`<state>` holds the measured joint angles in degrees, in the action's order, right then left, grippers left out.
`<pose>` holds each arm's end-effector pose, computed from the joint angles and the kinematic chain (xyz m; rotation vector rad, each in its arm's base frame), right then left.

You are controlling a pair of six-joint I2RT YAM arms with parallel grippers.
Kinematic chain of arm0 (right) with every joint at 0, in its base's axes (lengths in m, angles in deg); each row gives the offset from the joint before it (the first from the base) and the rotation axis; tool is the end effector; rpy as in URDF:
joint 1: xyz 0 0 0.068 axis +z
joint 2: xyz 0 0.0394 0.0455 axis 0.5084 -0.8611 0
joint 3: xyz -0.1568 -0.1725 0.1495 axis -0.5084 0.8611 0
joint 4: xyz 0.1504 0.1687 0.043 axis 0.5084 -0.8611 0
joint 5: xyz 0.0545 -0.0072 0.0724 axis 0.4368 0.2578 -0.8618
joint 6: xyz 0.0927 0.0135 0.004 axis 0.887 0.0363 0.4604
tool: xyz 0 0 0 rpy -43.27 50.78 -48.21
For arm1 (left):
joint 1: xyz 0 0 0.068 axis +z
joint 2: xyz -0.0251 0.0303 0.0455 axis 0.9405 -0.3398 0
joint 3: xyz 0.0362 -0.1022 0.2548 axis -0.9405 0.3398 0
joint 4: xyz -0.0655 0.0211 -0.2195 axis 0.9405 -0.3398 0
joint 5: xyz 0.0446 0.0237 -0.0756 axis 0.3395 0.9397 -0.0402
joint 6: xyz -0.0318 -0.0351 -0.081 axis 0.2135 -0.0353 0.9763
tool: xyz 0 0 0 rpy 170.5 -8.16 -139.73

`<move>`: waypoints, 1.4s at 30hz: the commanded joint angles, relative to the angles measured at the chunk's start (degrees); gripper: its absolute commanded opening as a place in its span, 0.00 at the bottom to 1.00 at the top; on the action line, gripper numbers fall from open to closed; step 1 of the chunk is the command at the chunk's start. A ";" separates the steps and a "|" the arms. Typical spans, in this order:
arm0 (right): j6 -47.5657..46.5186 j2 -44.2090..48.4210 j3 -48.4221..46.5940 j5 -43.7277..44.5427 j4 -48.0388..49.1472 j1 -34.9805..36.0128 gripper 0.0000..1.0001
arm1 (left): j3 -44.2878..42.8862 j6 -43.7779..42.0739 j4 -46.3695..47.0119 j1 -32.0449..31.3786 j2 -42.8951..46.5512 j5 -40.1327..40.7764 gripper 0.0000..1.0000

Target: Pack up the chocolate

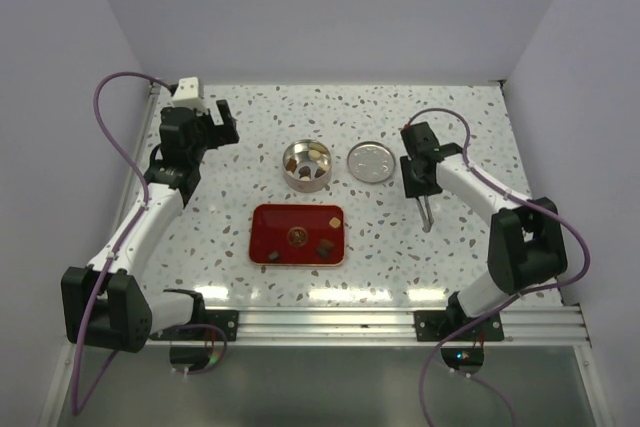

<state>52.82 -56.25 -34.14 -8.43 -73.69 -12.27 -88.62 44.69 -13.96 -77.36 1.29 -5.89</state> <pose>0.2932 0.0718 0.1996 -0.1146 2.6467 -0.2299 0.3004 -0.0286 0.3190 -0.1936 1.8473 -0.1586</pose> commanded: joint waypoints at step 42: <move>13.40 -1.98 8.18 -1.70 0.86 8.79 0.67 | -2.34 0.64 0.74 -0.42 0.27 -0.50 1.00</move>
<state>64.73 -59.94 -26.33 -8.54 -74.60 -3.92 -88.62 44.71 -13.96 -77.40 0.79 -6.33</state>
